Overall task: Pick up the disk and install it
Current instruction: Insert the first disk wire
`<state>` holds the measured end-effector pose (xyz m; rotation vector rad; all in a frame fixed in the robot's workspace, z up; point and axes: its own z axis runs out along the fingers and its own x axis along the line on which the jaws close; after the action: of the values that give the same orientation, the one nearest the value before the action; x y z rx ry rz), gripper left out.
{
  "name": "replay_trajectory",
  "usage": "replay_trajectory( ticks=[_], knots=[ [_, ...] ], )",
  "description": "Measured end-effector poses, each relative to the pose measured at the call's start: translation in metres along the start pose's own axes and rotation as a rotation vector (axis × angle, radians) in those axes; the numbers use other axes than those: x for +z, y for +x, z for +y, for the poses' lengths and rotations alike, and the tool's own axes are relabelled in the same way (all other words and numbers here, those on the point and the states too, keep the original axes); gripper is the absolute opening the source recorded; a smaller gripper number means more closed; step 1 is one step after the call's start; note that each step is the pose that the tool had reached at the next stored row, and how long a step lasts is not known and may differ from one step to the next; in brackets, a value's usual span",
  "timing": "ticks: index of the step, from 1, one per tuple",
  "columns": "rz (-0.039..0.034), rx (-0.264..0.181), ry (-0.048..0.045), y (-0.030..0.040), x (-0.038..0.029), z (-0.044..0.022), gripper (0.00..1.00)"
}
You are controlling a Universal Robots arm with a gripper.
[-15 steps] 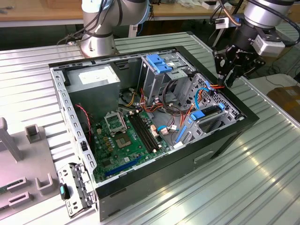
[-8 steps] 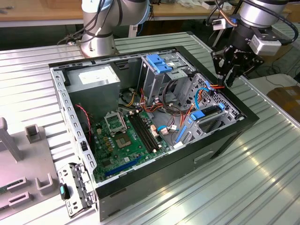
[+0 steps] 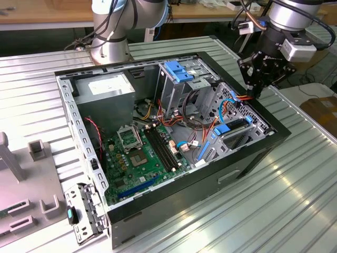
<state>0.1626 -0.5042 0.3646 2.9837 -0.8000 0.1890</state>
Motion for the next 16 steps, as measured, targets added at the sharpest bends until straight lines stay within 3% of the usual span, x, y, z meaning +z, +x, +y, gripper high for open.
replay_trajectory(
  ticks=[2,7,9,14,15,16],
  knots=[
    [0.0043,-0.001,-0.0072,0.0000,0.0000,-0.0001,0.24],
    [0.0053,-0.001,-0.0065,-0.0010,0.0000,0.0005,0.24],
    [0.0079,-0.005,-0.0046,-0.0044,-0.0004,0.0025,0.24],
    [0.0181,-0.017,-0.0040,-0.0070,-0.0005,-0.0014,0.24],
    [0.0192,-0.020,-0.0054,-0.0071,-0.0001,-0.0015,0.24],
    [0.0259,-0.024,-0.0162,-0.0071,-0.0002,-0.0015,0.24]
  ],
)
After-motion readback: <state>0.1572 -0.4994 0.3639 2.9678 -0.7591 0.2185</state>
